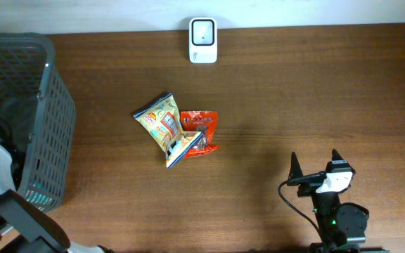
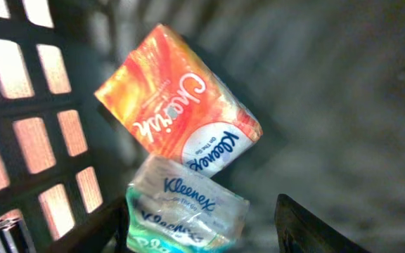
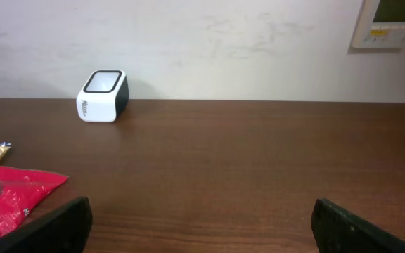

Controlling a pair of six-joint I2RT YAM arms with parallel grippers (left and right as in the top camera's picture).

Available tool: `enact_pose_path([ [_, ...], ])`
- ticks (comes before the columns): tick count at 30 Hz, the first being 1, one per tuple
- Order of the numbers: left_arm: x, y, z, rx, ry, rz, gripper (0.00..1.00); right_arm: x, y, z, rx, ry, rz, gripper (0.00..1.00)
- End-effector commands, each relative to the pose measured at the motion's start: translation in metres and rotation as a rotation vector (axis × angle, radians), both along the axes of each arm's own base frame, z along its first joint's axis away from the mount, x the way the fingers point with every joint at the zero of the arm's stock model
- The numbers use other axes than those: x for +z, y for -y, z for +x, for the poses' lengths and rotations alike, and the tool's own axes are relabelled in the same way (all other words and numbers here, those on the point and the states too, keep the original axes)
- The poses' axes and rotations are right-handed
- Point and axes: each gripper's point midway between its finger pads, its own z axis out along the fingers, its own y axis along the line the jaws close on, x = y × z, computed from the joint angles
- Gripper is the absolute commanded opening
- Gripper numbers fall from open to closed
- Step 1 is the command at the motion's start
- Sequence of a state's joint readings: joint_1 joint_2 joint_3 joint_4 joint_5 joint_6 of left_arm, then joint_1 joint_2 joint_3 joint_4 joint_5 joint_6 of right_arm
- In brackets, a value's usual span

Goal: Scan the item barcode
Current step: 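Reach the left gripper into the basket and grasp the green tissue pack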

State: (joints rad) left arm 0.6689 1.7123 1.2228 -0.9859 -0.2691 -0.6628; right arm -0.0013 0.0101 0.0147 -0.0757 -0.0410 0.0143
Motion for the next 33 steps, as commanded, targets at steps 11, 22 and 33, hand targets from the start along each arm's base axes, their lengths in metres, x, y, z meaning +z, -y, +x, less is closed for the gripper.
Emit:
enact_pose_path([
  [11,-0.035,0.001,0.005,-0.002,-0.056,-0.082,0.06,-0.004,0.004,0.000,-0.017,-0.005,-0.008,0.99],
  [22,0.108,-0.025,0.087,-0.155,0.281,-0.007,0.00,-0.004,0.004,0.000,-0.017,-0.005,-0.008,0.98],
  [33,0.336,0.093,0.150,-0.743,1.031,-0.008,0.00,-0.004,0.004,0.000,-0.017,-0.005,-0.008,0.98],
])
